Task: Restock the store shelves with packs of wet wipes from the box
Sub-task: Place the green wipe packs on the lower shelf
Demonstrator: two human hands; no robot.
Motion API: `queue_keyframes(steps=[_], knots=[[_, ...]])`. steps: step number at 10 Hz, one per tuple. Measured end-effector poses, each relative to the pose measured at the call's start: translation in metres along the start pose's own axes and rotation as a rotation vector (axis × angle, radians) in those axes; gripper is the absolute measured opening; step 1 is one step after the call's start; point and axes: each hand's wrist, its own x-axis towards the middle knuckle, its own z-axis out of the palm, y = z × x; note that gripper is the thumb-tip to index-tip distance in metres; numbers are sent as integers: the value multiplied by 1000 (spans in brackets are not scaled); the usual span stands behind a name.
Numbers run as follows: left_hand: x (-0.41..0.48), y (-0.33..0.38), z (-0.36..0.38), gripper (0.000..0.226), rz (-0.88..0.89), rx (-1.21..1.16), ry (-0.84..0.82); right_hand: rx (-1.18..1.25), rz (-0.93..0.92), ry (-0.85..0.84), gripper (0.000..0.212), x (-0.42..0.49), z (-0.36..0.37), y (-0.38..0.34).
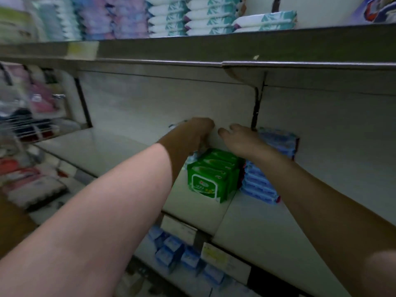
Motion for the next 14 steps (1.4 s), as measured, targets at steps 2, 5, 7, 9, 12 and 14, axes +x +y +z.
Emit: queue_keyframes(steps=[2, 5, 7, 9, 12, 14], knots=[[-25, -62, -90, 43, -181, -17, 186, -13, -158, -108, 60, -25, 66, -81], [-129, -174, -254, 23, -363, -74, 520, -21, -441, -343, 61, -113, 181, -243], [-238, -253, -364, 57, -482, -167, 715, 11, -576, -460, 62, -219, 251, -355], [-351, -328, -429, 53, -604, -228, 855, -34, -768, -590, 63, -329, 320, -431], [-523, -455, -466, 60, -861, -431, 1101, -163, -1001, -981, 62, -506, 417, -487], [-601, -528, -459, 49, -993, -622, 1265, -285, -1206, -1184, 51, -601, 471, -491]])
